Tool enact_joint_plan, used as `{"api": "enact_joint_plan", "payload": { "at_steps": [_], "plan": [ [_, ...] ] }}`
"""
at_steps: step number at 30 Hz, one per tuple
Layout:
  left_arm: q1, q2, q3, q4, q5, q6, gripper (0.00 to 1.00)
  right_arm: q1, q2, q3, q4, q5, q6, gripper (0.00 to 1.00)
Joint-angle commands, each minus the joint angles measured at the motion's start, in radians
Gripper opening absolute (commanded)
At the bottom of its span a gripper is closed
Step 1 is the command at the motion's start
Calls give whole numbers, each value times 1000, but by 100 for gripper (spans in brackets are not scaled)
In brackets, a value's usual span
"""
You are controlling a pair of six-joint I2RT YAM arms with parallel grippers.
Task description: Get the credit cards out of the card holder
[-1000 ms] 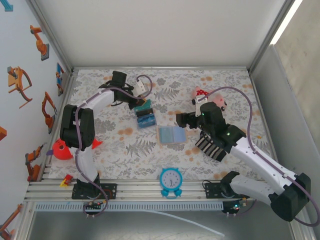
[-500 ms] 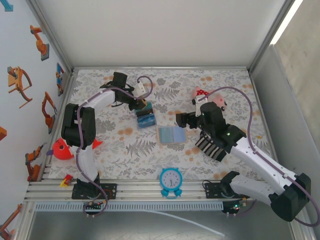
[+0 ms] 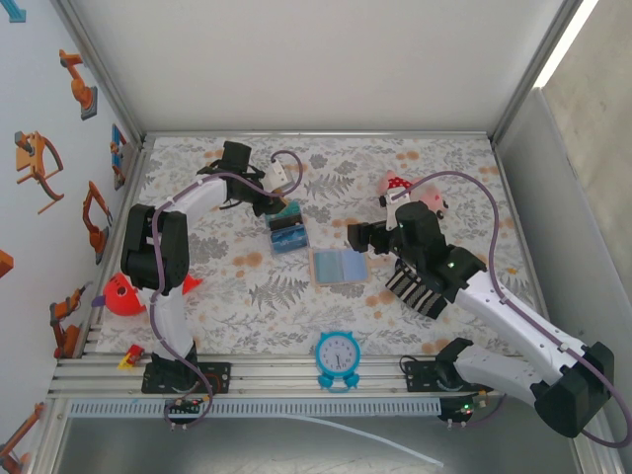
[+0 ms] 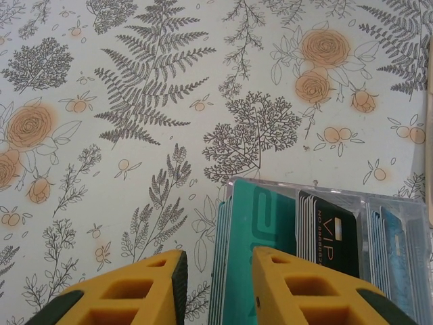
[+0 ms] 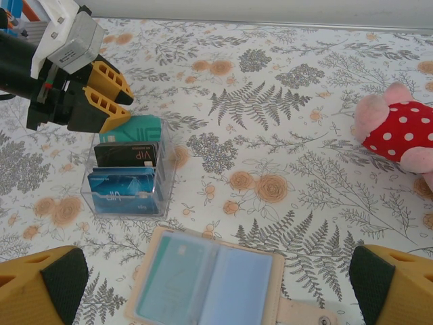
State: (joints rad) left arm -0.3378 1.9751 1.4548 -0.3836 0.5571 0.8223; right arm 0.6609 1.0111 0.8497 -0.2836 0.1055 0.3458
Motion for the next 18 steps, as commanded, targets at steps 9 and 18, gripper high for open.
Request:
{"api": "enact_joint_plan", "payload": {
  "at_steps": [9,18],
  "plan": [
    [7,-113,-72,122,2,-112,47,5,37,27,-64,47,54,94],
    [5,-394,-305,392,-78,-384,79,23,202,70,-151,-11,84,70]
  ]
}}
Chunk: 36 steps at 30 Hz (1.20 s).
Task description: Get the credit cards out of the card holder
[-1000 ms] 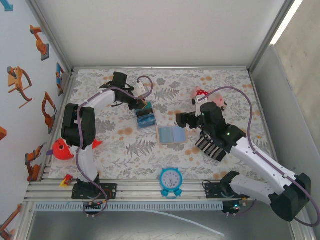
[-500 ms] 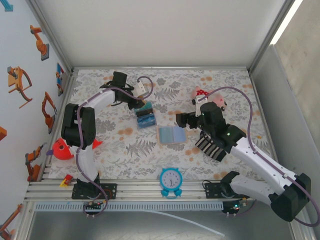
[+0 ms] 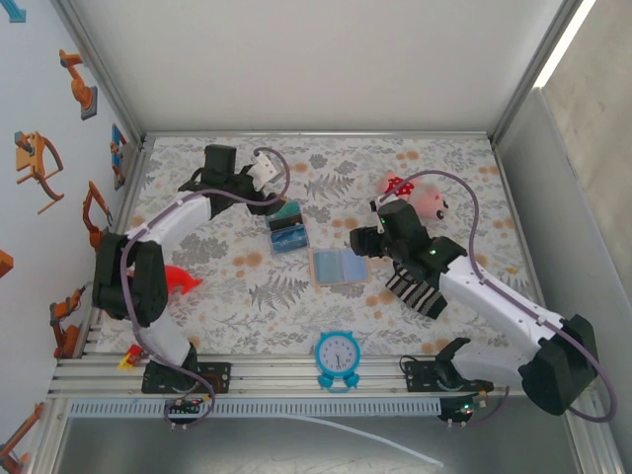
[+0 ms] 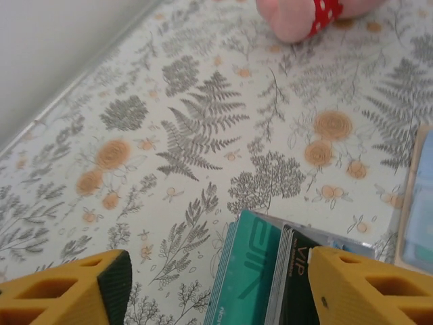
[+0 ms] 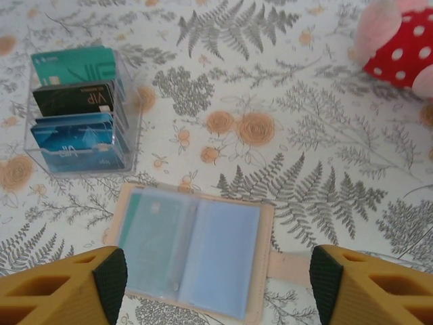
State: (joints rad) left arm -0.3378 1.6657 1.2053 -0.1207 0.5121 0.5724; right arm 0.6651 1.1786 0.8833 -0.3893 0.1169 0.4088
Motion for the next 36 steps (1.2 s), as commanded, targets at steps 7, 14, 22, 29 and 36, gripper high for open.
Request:
{"api": "enact_joint_plan", "payload": {
  "at_steps": [7,14,22,29,36],
  "plan": [
    [-7,-317,-241,221,-234,-422,97,120,139,40,-37,-10,77,63],
    [-44,-563,-449,240,-491,-622,97,195,251,66,-13,-25,132,61],
    [-46,-749,-609,208,-651,-848,97,212,393,144,-13,-43,130,61],
    [-45,-803,-648,161,-714,-957,97,214,502,207,-33,-36,114,61],
    [-43,-784,-644,116,-738,-1023,97,215,580,251,-57,-32,99,61]
  ]
}}
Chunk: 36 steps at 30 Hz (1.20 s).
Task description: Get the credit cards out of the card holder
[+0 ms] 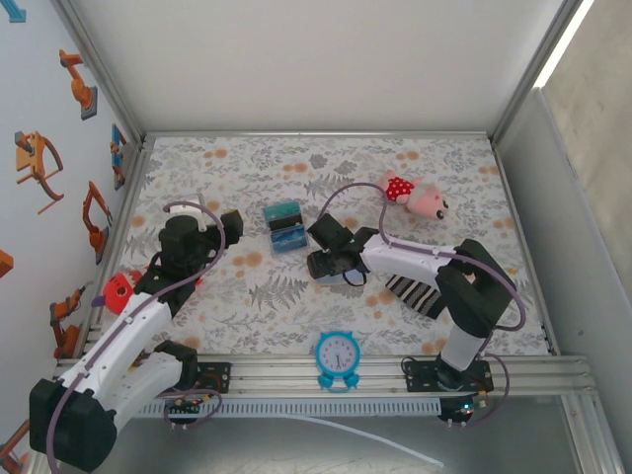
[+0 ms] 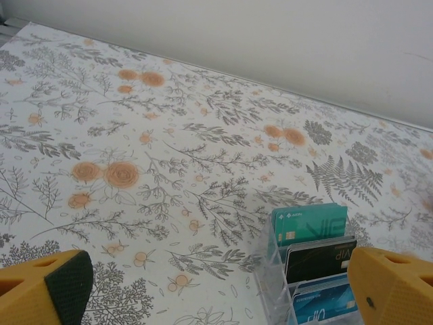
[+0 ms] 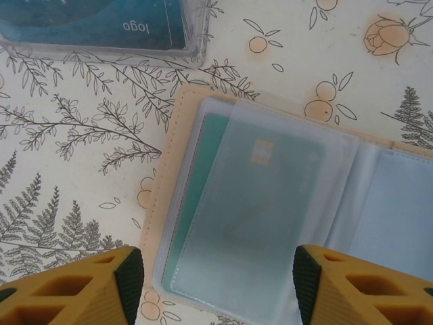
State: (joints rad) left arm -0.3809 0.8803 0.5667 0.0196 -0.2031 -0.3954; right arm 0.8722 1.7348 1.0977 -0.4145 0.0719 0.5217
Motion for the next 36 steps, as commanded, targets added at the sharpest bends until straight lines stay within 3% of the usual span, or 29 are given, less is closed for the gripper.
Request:
{"api": "enact_joint_plan", "payload": {
  "at_steps": [1,7,13,22,32,36],
  "plan": [
    [-1,2,-8,-21,-22,-60,97,8,34,41,-34,10,-14,61],
    [-1,6,-13,-12,-27,-73,97,7,81,69,-72,35,-17,60],
    [-1,6,-24,-2,-33,-73,97,7,104,71,-87,43,-15,53],
    [-1,5,-28,-9,-42,-75,97,8,137,66,-99,49,-9,52],
    [-5,-29,-30,-3,40,-40,97,8,80,42,-70,-19,-15,28],
    [-54,-63,-37,0,31,-2,97,8,40,15,-50,-79,-40,20]
  ]
}}
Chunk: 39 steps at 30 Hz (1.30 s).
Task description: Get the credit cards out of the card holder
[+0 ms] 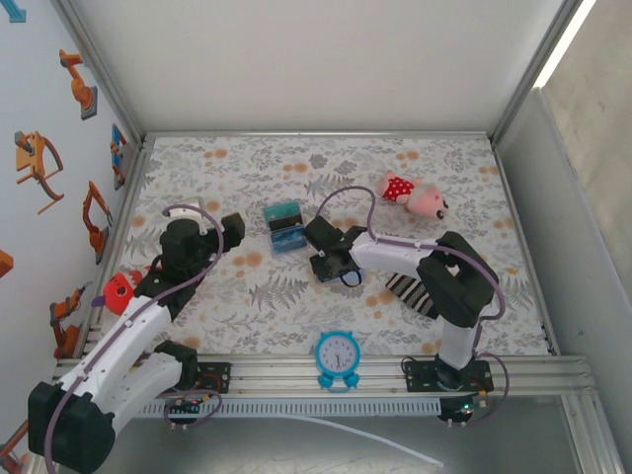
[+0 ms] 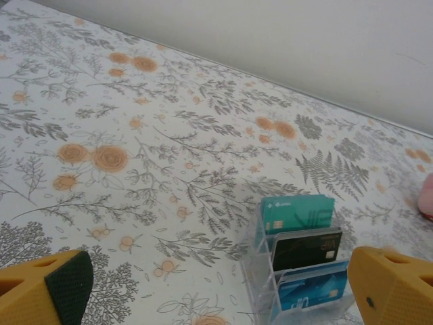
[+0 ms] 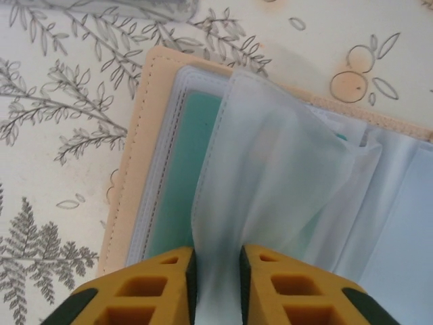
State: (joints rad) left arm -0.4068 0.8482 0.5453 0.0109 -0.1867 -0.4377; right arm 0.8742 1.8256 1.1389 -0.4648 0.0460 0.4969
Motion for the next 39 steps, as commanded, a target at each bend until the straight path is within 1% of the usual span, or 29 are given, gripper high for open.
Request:
{"api": "enact_joint_plan", "payload": {
  "at_steps": [1,4,7,15,20,25,32,39],
  "plan": [
    [-44,-39,-18,6,1,43,97,6,-61,-34,3,-63,-24,19],
    [-77,-52,-26,3,-13,31,97,6,-90,-51,-13,-65,-42,16],
    [-88,-60,-46,19,-8,9,97,6,-119,-62,-32,-44,-54,17],
    [-90,-61,-38,24,-22,7,97,5,-141,-38,-88,89,-45,29],
    [-92,-59,-24,8,-25,23,97,5,-150,-26,-118,159,-29,33],
    [-95,-58,-29,-3,-31,15,97,2,-158,-25,-158,224,-6,33],
    [-116,-37,-16,-25,-52,27,97,-37,-193,-64,-160,244,31,32],
    [-194,21,-6,-19,-108,35,97,-84,-188,-113,-147,227,52,32]
  ]
}}
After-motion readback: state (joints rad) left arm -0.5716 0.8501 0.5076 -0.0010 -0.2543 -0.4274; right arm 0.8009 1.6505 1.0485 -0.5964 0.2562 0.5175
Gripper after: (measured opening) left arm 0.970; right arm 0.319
